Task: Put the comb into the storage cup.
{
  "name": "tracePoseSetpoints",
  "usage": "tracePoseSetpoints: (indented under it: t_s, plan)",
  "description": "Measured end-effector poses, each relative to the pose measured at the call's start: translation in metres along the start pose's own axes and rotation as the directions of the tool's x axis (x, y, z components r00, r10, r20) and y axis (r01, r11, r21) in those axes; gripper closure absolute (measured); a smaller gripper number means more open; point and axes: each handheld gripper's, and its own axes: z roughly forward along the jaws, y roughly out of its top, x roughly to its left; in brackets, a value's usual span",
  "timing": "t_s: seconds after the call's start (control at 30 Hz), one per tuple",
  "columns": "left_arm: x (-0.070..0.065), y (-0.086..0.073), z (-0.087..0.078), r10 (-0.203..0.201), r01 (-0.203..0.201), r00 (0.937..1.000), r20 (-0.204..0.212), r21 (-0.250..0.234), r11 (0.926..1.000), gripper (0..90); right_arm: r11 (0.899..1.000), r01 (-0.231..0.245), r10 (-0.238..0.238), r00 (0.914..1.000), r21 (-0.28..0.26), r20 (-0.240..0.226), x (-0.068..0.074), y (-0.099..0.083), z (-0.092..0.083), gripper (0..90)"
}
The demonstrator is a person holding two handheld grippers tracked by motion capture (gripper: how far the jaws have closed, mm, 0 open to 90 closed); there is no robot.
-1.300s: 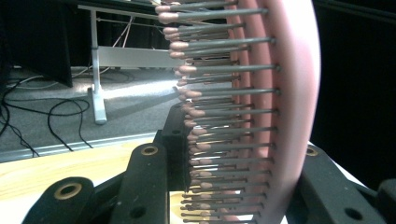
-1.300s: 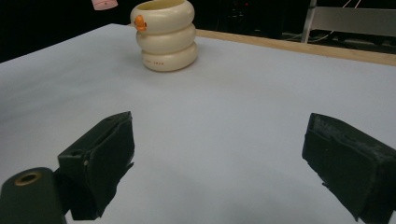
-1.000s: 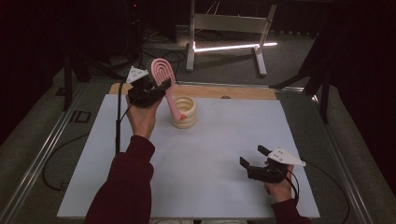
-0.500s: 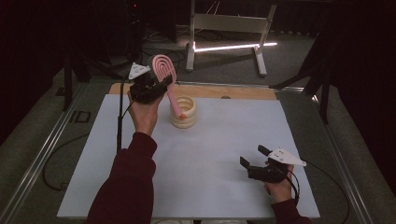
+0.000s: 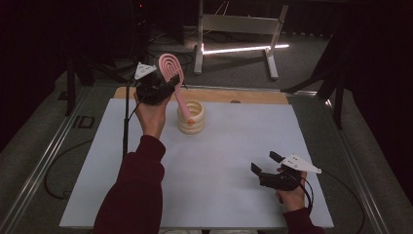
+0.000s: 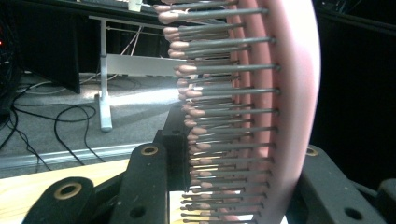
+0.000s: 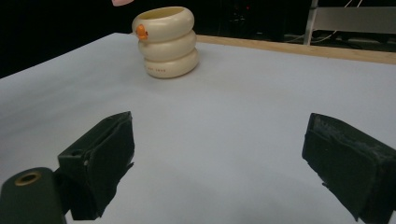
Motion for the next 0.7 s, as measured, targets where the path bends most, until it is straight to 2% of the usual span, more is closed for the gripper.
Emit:
tracePoseSetpoints:
  t_s: [0.7]
  plan:
    - [0.0045, -0.0027, 0.0083, -0.02, 0.02, 0.9994, -0.029, -0.012, 0.9997, 64.7, 1.0, -0.005, 0.005, 1.0, -0.009, -0.007, 0.0007, 0.0013, -0.0015, 9.1]
